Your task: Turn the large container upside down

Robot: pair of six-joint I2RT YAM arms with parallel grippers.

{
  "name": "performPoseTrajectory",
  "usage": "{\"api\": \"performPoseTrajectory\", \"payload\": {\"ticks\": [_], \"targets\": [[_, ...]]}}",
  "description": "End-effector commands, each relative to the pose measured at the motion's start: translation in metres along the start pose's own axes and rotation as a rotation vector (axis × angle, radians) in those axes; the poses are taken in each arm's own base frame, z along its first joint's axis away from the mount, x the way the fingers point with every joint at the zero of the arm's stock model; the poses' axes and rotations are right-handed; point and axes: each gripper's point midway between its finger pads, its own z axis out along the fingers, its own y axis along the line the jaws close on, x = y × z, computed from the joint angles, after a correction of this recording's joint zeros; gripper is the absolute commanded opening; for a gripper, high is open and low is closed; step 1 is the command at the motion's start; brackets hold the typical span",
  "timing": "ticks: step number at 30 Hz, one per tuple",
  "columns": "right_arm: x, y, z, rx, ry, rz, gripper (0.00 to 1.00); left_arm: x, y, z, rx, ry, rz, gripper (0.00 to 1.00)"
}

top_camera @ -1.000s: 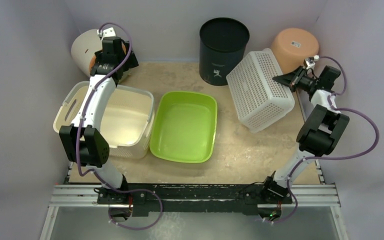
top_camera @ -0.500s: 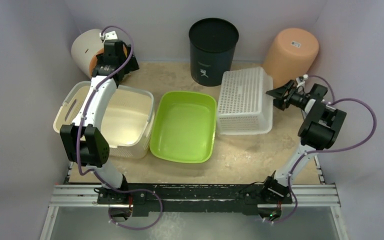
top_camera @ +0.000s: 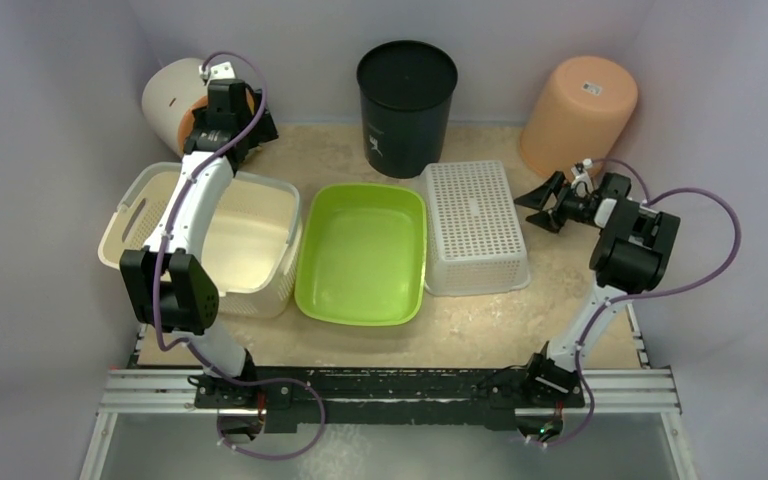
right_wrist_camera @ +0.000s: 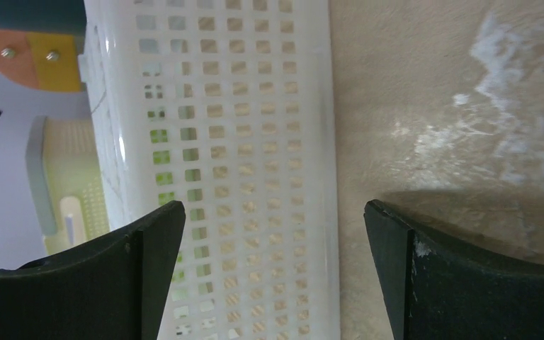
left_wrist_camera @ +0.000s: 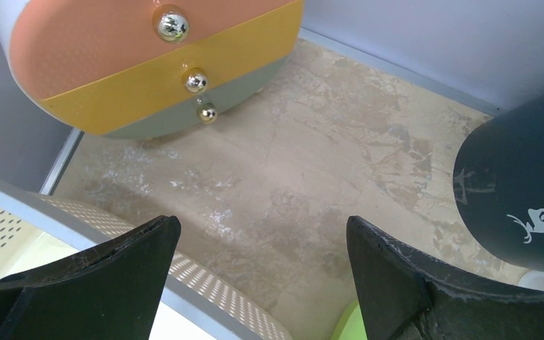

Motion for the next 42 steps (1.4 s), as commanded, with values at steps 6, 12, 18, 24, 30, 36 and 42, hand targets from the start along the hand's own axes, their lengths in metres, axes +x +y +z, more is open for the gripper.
{"api": "performPoseTrajectory", "payload": {"ticks": [6, 12, 18, 24, 30, 36, 42], "targets": [[-0.057, 0.025, -0.044, 0.283, -0.138, -0.199, 1.0, -0.015, -0.001, -0.006, 0.013, -0.049, -0.016, 0.89], [-0.065, 0.07, -0.056, 0.33, -0.144, -0.297, 1.0, -0.017, -0.002, -0.008, 0.014, -0.053, -0.018, 0.89], [-0.059, 0.145, -0.048, 0.377, -0.123, -0.482, 1.0, -0.015, -0.002, -0.015, 0.013, -0.057, -0.025, 0.88], [-0.033, 0.22, -0.021, 0.492, -0.065, -0.699, 1.0, -0.018, -0.001, -0.023, 0.021, -0.067, -0.041, 0.89], [-0.016, 0.258, -0.026, 0.653, -0.089, -0.828, 1.0, -0.024, 0.0, -0.03, 0.024, -0.084, -0.049, 0.89], [0.009, 0.26, -0.035, 0.679, -0.102, -0.776, 1.0, -0.026, -0.001, -0.033, 0.031, -0.091, -0.057, 0.89], [0.033, 0.283, -0.037, 0.462, -0.196, -0.697, 0.99, -0.031, 0.0, -0.037, 0.032, -0.099, -0.051, 0.89]]}}
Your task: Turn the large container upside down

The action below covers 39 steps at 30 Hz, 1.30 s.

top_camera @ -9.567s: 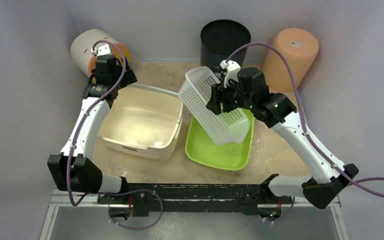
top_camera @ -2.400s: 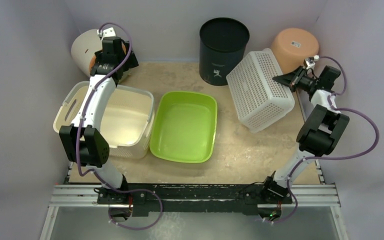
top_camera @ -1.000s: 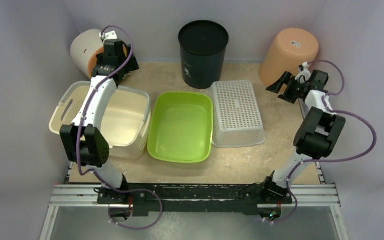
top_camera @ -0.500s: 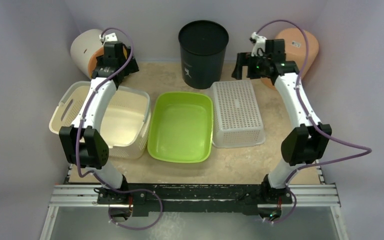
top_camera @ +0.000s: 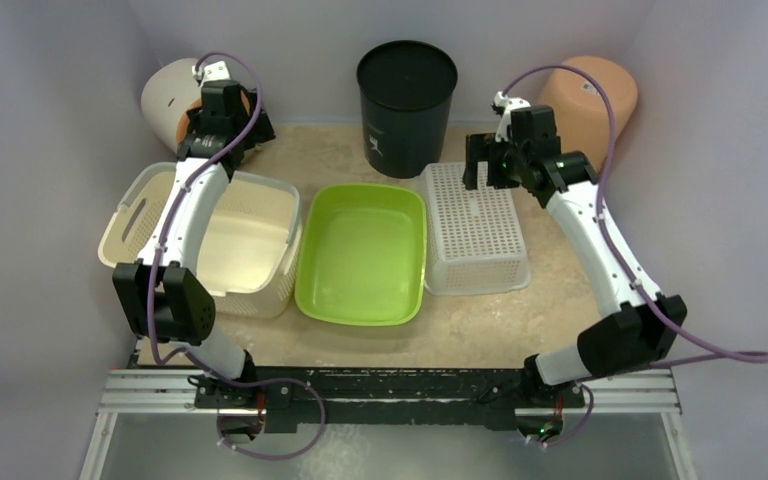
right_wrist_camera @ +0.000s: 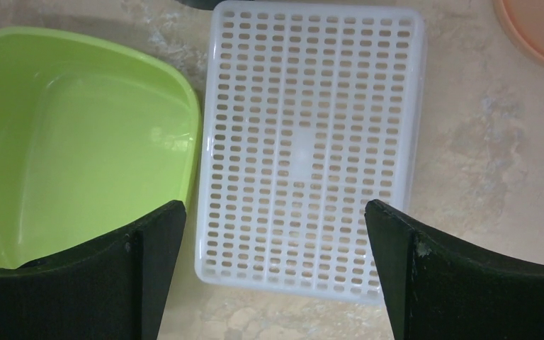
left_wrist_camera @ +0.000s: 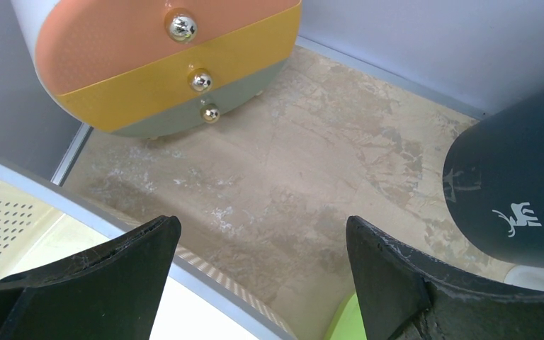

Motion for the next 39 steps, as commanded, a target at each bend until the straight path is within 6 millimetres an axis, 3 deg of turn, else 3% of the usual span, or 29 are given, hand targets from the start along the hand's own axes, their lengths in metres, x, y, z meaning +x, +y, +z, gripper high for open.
{"api": "performPoseTrajectory", "payload": {"ticks": [1, 6, 14, 17, 21, 30, 39], "targets": [[-0.022, 0.003, -0.022, -0.02, -0.153, 0.09, 0.99, -0.024, -0.004, -0.017, 0.023, -0.071, -0.029, 0.89], [-0.004, 0.007, -0.014, -0.027, -0.075, 0.023, 0.92, -0.02, -0.005, -0.016, 0.03, -0.062, -0.035, 0.89], [0.0, 0.068, 0.015, -0.232, -0.033, -0.045, 0.71, -0.015, -0.005, -0.018, 0.037, -0.062, -0.051, 0.89], [-0.011, 0.086, 0.035, -0.266, -0.051, -0.061, 0.72, -0.016, -0.004, -0.019, 0.034, -0.067, -0.053, 0.89], [-0.015, 0.094, 0.067, -0.271, -0.048, -0.055, 0.73, -0.016, -0.003, -0.021, 0.034, -0.067, -0.051, 0.89], [0.006, 0.108, 0.126, -0.287, -0.029, -0.019, 0.73, -0.009, 0.0, -0.023, 0.03, -0.056, -0.048, 0.89], [0.042, 0.117, 0.159, -0.335, 0.055, -0.021, 0.73, -0.005, 0.005, -0.025, 0.012, -0.053, -0.041, 0.89]]}}
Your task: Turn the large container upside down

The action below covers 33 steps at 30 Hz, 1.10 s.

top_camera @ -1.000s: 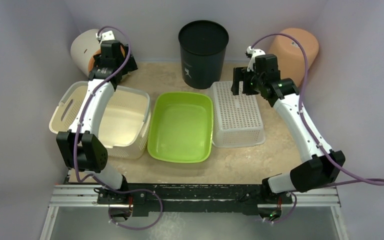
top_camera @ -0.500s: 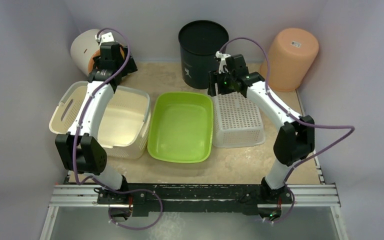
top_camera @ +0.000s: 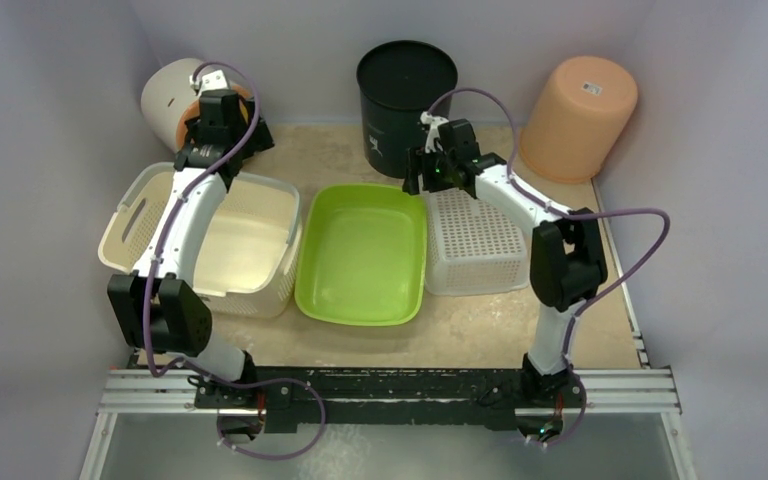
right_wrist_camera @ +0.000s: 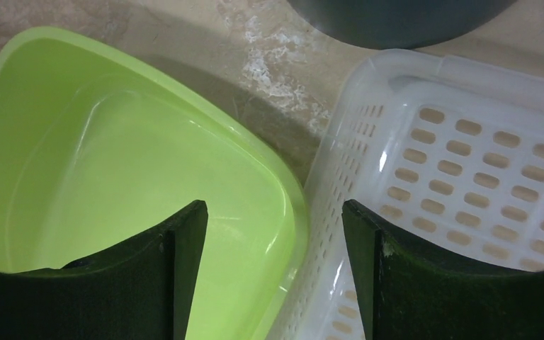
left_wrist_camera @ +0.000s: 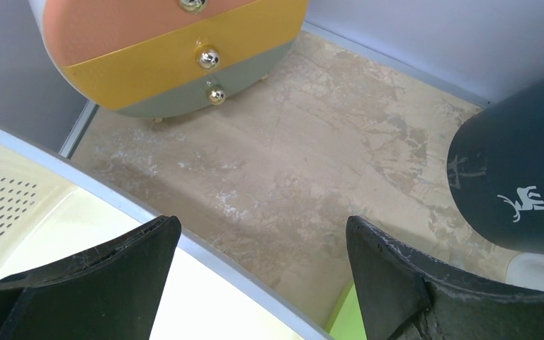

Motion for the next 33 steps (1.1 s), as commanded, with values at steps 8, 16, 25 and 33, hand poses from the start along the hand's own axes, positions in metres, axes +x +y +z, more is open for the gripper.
{"api": "performPoseTrajectory", "payload": {"ticks": [8, 16, 25, 33], "targets": [[0.04, -0.027, 0.014, 0.105, 0.083, 0.109, 0.77, -0.016, 0.002, -0.016, 0.002, -0.064, -0.016, 0.89], [0.062, -0.109, -0.028, 0.284, 0.059, 0.235, 0.77, -0.016, 0.005, -0.018, -0.012, -0.065, -0.001, 0.89], [0.082, -0.162, -0.077, 0.444, 0.062, 0.221, 0.78, -0.015, 0.004, -0.017, -0.005, -0.064, -0.006, 0.89], [0.103, -0.193, -0.106, 0.523, 0.074, 0.25, 0.8, -0.014, 0.003, -0.017, 0.0, -0.061, -0.004, 0.89]]}}
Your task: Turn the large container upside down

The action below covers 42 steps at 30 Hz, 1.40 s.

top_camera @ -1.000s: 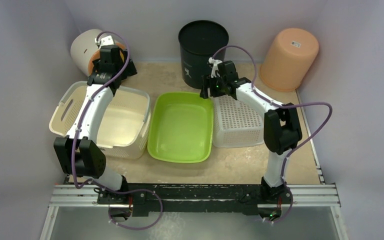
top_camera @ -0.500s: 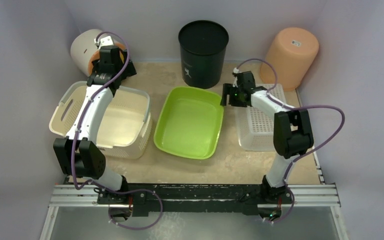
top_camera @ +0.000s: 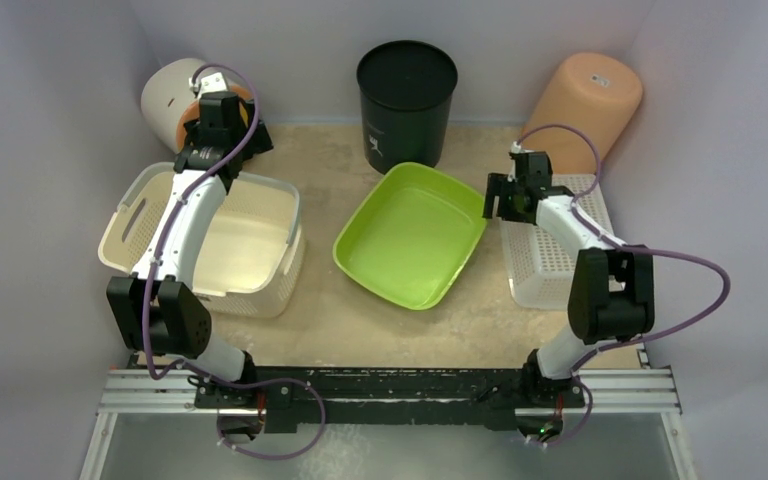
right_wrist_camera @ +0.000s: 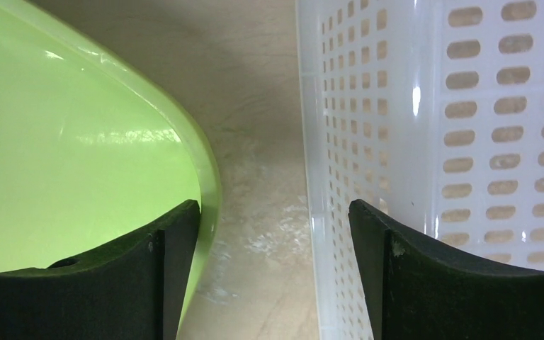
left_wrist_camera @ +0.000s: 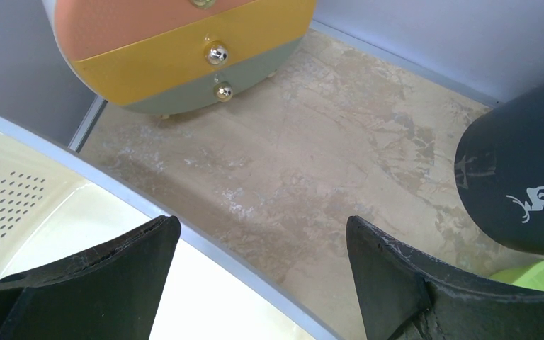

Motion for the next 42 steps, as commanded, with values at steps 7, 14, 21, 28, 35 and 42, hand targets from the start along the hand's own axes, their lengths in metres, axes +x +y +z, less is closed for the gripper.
{"api": "performPoseTrajectory", "payload": {"ticks": [7, 14, 21, 28, 35, 42], "targets": [[0.01, -0.047, -0.014, 0.096, 0.008, 0.034, 0.81, -0.02, -0.003, -0.014, 0.021, -0.063, -0.004, 0.89], [-0.022, -0.025, -0.021, -0.018, -0.059, -0.034, 0.8, -0.018, -0.004, -0.011, 0.023, -0.058, -0.006, 0.89], [-0.051, 0.036, -0.059, -0.074, -0.117, -0.198, 0.8, -0.021, -0.004, -0.011, 0.017, -0.07, -0.014, 0.89], [-0.021, 0.144, -0.096, -0.304, -0.09, -0.408, 0.79, -0.019, -0.003, -0.01, 0.012, -0.074, -0.032, 0.89], [0.034, 0.219, -0.132, -0.488, -0.02, -0.644, 0.78, -0.018, 0.0, -0.011, 0.001, -0.083, -0.053, 0.89], [0.107, 0.257, -0.146, -0.61, 0.079, -0.768, 0.77, -0.013, 0.004, -0.02, 0.007, -0.089, -0.08, 0.89]]}}
